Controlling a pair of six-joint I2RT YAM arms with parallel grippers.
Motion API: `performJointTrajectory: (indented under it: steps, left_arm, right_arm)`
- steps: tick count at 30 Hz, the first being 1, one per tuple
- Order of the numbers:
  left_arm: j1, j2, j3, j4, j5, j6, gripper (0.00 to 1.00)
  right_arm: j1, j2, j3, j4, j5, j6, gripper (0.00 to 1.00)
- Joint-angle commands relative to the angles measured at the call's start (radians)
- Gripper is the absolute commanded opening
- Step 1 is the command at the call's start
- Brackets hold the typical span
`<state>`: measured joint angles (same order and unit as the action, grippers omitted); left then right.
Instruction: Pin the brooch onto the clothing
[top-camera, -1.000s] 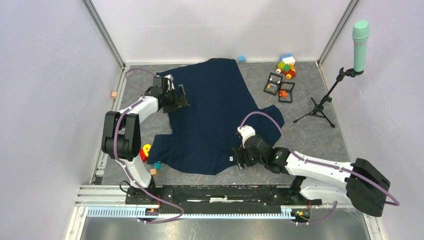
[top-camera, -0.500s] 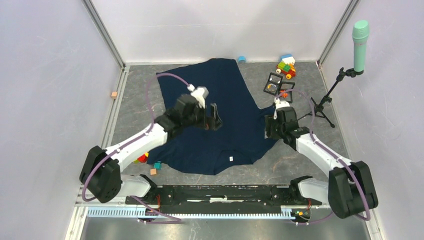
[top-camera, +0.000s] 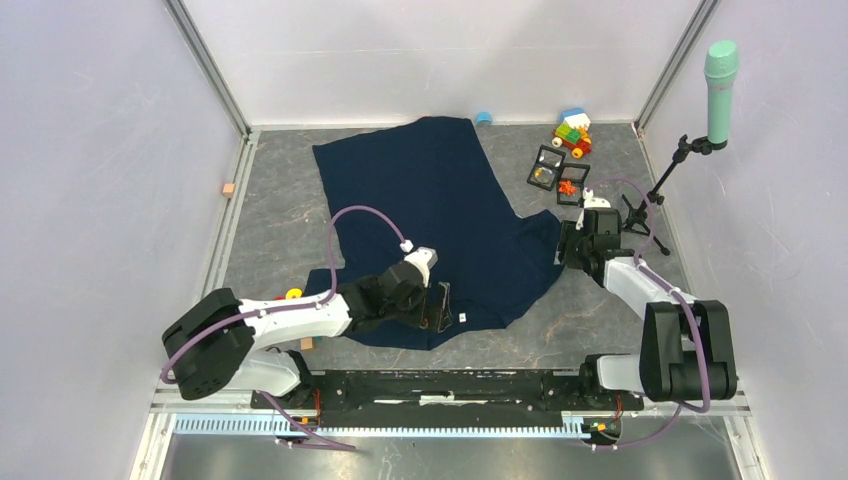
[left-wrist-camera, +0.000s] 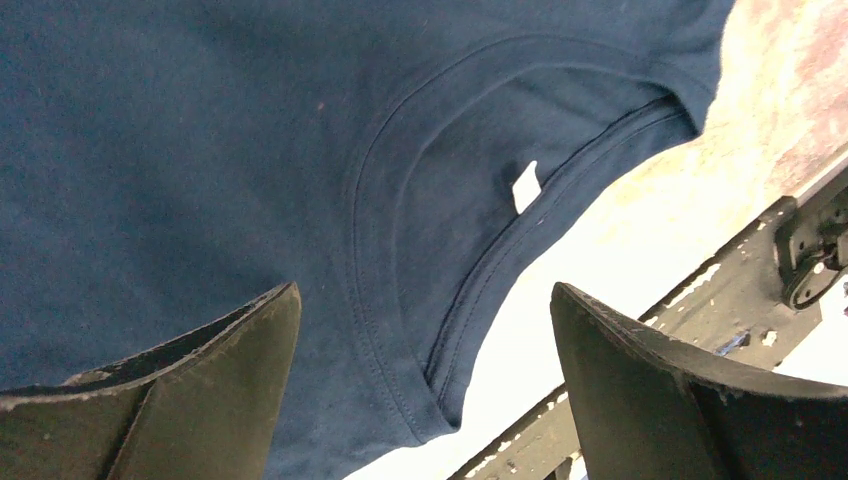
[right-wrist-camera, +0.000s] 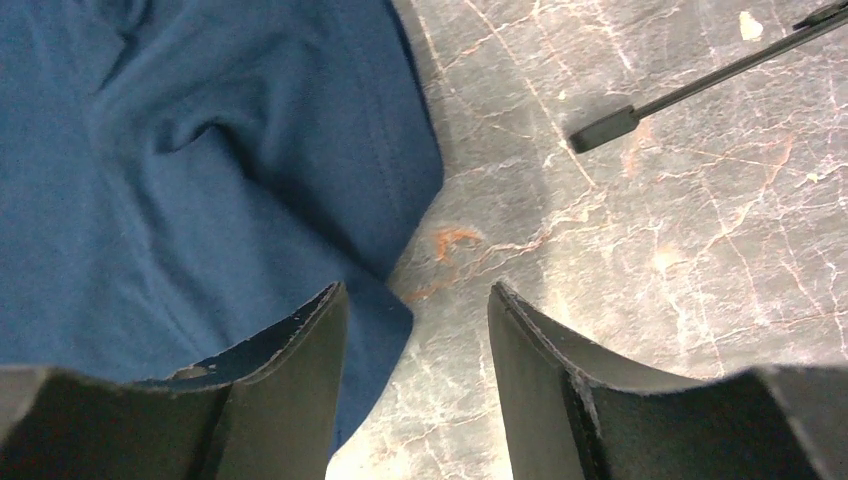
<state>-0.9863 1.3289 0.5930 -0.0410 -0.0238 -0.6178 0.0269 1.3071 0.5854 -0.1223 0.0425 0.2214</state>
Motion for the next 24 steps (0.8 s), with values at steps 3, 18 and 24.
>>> performJointTrajectory:
  steps: [3, 18, 24]
  left_arm:
    - [-0.017, -0.036, -0.108, 0.079, -0.081, -0.119, 0.99]
    - [-0.017, -0.304, -0.283, -0.092, -0.184, -0.206, 1.00]
    - [-0.016, -0.441, -0.322, -0.208, -0.228, -0.223, 1.00]
  right_arm:
    - [-0.065, 0.071, 0.036, 0.113, -0.040, -0.022, 0.57]
    - [-0.067, 0.206, 0.071, 0.173, -0.156, -0.038, 0.37]
    - [-0.067, 0.207, 0.085, 0.155, -0.092, -0.040, 0.00]
